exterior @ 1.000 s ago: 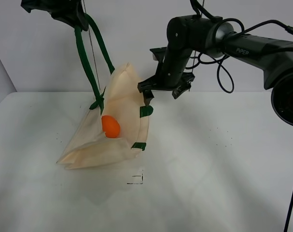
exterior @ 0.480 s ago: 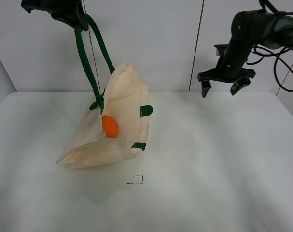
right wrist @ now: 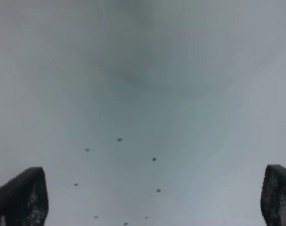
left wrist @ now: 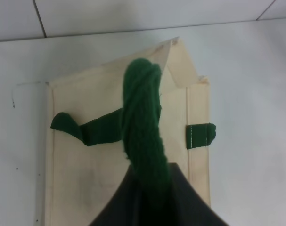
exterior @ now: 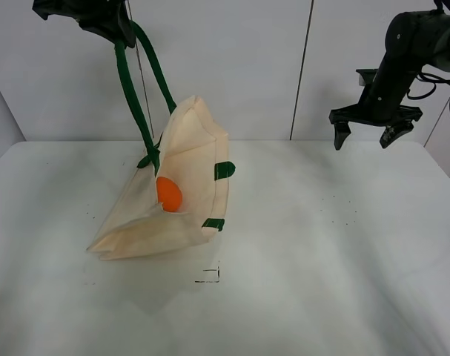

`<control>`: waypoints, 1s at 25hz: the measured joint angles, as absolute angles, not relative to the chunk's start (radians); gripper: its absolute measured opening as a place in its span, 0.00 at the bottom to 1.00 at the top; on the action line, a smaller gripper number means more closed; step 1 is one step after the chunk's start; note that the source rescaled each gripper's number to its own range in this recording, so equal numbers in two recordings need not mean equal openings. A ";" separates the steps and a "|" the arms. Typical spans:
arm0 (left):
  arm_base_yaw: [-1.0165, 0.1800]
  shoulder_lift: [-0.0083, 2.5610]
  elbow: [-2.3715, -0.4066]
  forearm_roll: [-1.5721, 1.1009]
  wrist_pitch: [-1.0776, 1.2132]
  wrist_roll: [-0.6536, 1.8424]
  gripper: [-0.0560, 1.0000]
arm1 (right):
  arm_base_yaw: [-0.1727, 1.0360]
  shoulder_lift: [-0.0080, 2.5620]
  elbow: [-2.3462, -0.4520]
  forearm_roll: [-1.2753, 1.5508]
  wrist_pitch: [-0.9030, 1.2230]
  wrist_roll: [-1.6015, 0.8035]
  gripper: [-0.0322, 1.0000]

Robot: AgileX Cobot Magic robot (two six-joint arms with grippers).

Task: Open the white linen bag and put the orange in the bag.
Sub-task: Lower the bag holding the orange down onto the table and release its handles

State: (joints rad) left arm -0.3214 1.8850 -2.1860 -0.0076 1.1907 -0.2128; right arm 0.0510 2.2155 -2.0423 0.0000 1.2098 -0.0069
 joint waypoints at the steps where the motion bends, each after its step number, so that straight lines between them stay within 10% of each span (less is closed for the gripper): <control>1: -0.321 1.885 -2.186 -0.008 1.191 -0.213 0.05 | 0.056 2.207 -2.042 0.000 1.210 -0.008 1.00; 9: -0.321 1.885 -2.186 -0.008 1.191 -0.213 0.05 | 0.062 2.065 -1.942 0.000 1.209 -0.006 1.00; 25: -0.321 1.885 -2.186 -0.008 1.191 -0.213 0.05 | 0.062 1.128 -1.069 0.000 1.212 -0.006 1.00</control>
